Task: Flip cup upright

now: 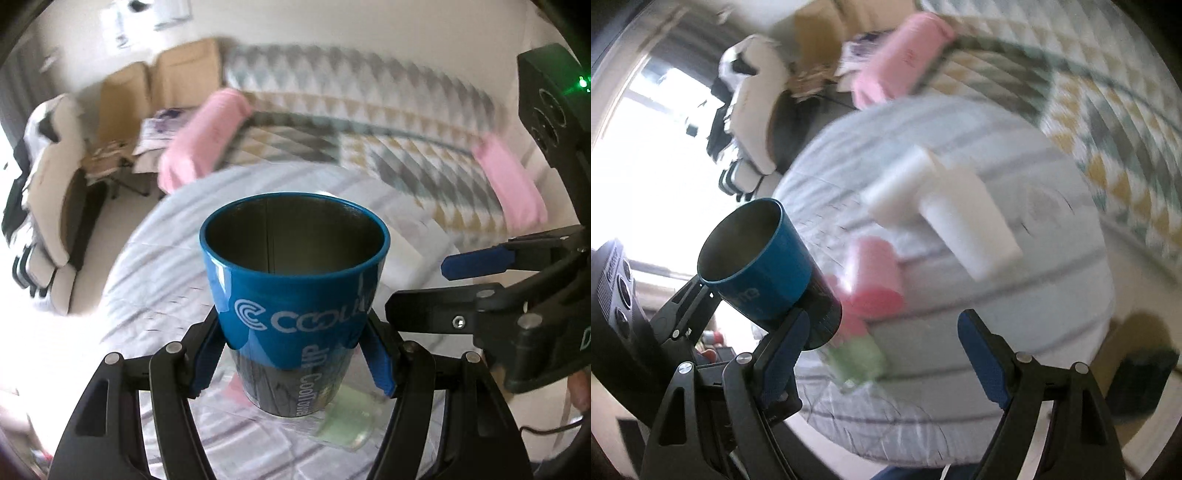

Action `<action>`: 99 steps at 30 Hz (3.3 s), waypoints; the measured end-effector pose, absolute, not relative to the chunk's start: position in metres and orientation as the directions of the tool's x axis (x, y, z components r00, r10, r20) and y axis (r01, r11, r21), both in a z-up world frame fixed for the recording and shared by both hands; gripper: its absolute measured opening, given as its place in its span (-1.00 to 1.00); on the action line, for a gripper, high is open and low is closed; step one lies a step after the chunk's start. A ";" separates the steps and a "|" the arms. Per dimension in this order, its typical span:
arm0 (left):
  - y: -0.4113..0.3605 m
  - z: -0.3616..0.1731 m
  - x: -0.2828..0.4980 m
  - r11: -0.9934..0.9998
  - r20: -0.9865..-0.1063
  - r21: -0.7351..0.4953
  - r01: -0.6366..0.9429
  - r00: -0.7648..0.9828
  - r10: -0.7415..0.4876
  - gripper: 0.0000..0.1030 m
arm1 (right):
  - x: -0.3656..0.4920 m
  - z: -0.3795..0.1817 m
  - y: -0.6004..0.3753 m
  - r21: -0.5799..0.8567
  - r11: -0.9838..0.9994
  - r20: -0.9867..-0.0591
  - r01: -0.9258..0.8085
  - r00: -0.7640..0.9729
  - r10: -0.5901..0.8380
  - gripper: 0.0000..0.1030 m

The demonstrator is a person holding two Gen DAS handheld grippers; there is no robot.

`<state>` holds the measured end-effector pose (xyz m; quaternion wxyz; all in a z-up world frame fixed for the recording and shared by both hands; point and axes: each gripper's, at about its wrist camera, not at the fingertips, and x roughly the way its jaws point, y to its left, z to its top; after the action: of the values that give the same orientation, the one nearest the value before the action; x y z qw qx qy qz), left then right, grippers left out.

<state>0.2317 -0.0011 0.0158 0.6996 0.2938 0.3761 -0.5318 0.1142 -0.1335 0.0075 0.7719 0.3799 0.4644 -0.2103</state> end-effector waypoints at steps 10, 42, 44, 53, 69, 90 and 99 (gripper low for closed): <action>0.004 -0.002 0.313 0.398 -0.793 0.012 0.917 0.252 -0.554 0.32 | 0.206 0.001 -0.142 0.322 0.752 -0.884 0.575 0.468 0.021 0.63; 0.028 -0.056 0.344 0.564 -0.789 -0.159 0.810 0.239 -0.566 0.75 | 0.251 -0.032 -0.143 0.240 0.812 -0.921 0.531 0.389 0.018 0.63; 0.032 -0.050 0.341 0.570 -0.787 -0.159 0.806 0.245 -0.566 0.75 | 0.248 -0.029 -0.140 0.245 0.812 -0.921 0.530 0.388 0.025 0.63; 0.052 -0.012 0.320 0.623 -0.784 -0.114 0.774 0.315 -0.535 0.80 | 0.238 -0.001 -0.122 0.241 0.828 -0.915 0.506 0.403 0.020 0.63; 0.074 0.026 0.243 0.794 -0.838 -0.025 0.607 0.421 -0.348 0.86 | 0.182 0.032 -0.100 0.275 0.893 -0.905 0.357 0.410 0.115 0.63; 0.100 0.052 0.173 0.861 -0.897 -0.020 0.509 0.371 -0.240 0.87 | 0.119 0.066 -0.080 0.227 0.929 -0.902 0.291 0.423 0.088 0.63; 0.098 0.072 0.149 0.887 -0.870 -0.064 0.457 0.410 -0.274 0.98 | 0.102 0.089 -0.081 0.131 0.968 -0.884 0.214 0.467 0.017 0.63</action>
<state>0.1486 0.0977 0.0724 0.8345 0.0921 0.4970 -0.2192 0.1021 -0.0809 0.0890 0.8489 0.1127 0.5132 -0.0582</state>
